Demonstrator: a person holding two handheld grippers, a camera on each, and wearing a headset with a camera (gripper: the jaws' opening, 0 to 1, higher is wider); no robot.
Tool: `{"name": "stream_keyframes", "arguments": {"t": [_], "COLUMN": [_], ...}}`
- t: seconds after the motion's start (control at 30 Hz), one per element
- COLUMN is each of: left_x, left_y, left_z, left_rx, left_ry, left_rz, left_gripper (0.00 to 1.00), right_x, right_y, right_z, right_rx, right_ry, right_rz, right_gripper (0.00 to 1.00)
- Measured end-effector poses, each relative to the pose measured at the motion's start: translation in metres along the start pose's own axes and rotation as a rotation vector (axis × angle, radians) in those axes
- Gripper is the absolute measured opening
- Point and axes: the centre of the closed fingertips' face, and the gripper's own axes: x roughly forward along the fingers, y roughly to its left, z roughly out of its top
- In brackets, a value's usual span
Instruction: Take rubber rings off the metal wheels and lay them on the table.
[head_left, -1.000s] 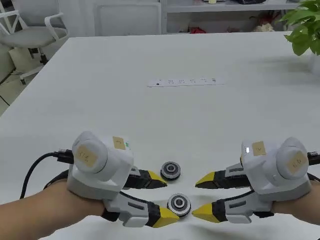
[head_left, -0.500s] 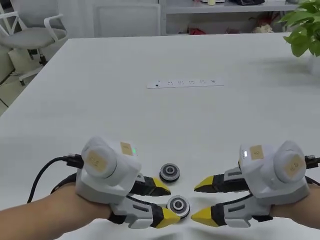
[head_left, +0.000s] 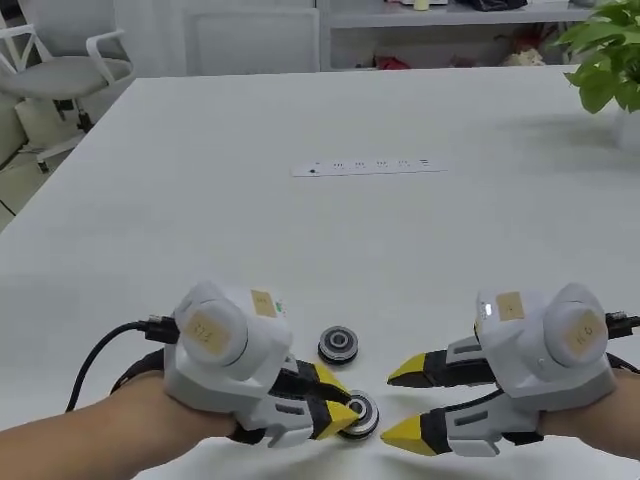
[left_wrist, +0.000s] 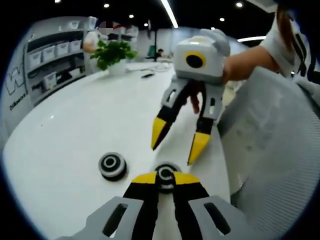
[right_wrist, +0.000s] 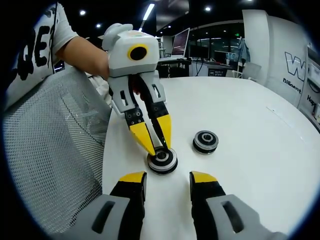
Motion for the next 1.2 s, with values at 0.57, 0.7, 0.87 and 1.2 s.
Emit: {"name": "stream_keyframes", "arguments": {"t": [0.57, 0.7, 0.87, 1.2], "left_x": [0.0009, 0.0011, 0.0022, 0.0022], "left_y": [0.0018, -0.0006, -0.0019, -0.0015], "left_z": [-0.0003, 0.0001, -0.0016, -0.0010], "left_rx": [0.007, 0.012, 0.012, 0.063], "left_ry": [-0.005, -0.004, 0.003, -0.002], "left_rz": [0.014, 0.008, 0.003, 0.017], "left_gripper": [0.16, 0.14, 0.15, 0.14], "right_x": [0.0009, 0.0016, 0.0019, 0.0032], "right_y": [-0.0011, -0.0007, -0.0005, 0.0008], "right_z": [-0.0006, -0.0015, -0.0011, -0.0005], "right_rx": [0.010, 0.011, 0.012, 0.016], "right_ry": [-0.005, -0.003, -0.004, -0.006], "right_rz": [-0.001, 0.001, 0.002, 0.007], "right_gripper": [0.31, 0.31, 0.31, 0.31]}}
